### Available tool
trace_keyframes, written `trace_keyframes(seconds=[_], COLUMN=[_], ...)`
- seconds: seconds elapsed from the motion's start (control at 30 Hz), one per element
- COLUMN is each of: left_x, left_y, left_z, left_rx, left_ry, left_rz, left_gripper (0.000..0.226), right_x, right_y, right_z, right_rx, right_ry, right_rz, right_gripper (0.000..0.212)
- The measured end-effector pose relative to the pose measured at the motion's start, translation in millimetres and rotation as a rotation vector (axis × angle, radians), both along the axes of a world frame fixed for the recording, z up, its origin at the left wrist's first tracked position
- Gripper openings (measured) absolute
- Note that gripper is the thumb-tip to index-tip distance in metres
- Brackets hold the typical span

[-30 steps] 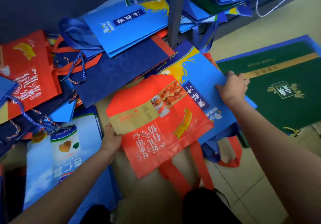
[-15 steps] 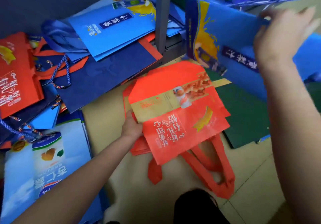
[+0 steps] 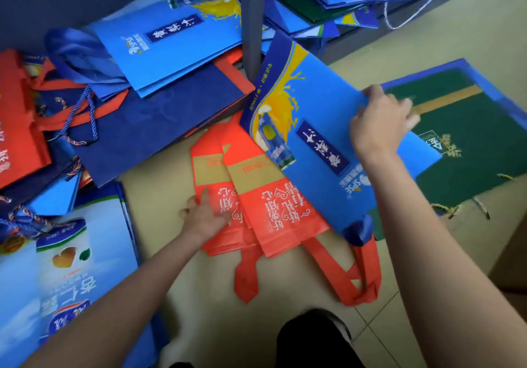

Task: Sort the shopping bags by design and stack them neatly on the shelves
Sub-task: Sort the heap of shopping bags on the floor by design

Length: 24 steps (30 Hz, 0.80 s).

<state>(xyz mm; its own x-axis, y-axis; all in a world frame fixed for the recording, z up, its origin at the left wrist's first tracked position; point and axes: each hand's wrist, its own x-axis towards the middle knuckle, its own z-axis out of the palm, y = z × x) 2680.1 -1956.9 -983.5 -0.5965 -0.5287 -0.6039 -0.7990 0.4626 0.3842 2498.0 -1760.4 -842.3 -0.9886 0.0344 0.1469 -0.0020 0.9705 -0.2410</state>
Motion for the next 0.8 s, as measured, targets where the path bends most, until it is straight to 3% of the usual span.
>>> trace_keyframes(seconds=[0.13, 0.2, 0.33, 0.5, 0.63, 0.8], left_x=[-27, -45, -61, -62, -55, -29], left_y=[20, 29, 28, 29, 24, 14], left_z=[3, 5, 20, 27, 35, 22], left_rx=[0.131, 0.282, 0.595, 0.665, 0.623, 0.534], left_ry=[0.041, 0.160, 0.284, 0.332, 0.411, 0.316], left_rz=[-0.032, -0.022, -0.008, -0.062, 0.193, 0.147], left_gripper=[0.091, 0.091, 0.068, 0.060, 0.068, 0.070], right_x=[-6, -9, -13, -45, -45, 26], right_y=[19, 28, 52, 79, 65, 61], right_z=[-3, -3, 5, 19, -4, -76], right_rx=[-0.077, -0.155, -0.325, -0.609, -0.717, -0.761], right_ry=[0.022, -0.001, -0.035, 0.003, -0.325, -0.772], right_rz=[-0.081, -0.104, -0.181, -0.283, -0.178, -0.269], right_gripper=[0.038, 0.036, 0.036, 0.023, 0.025, 0.034])
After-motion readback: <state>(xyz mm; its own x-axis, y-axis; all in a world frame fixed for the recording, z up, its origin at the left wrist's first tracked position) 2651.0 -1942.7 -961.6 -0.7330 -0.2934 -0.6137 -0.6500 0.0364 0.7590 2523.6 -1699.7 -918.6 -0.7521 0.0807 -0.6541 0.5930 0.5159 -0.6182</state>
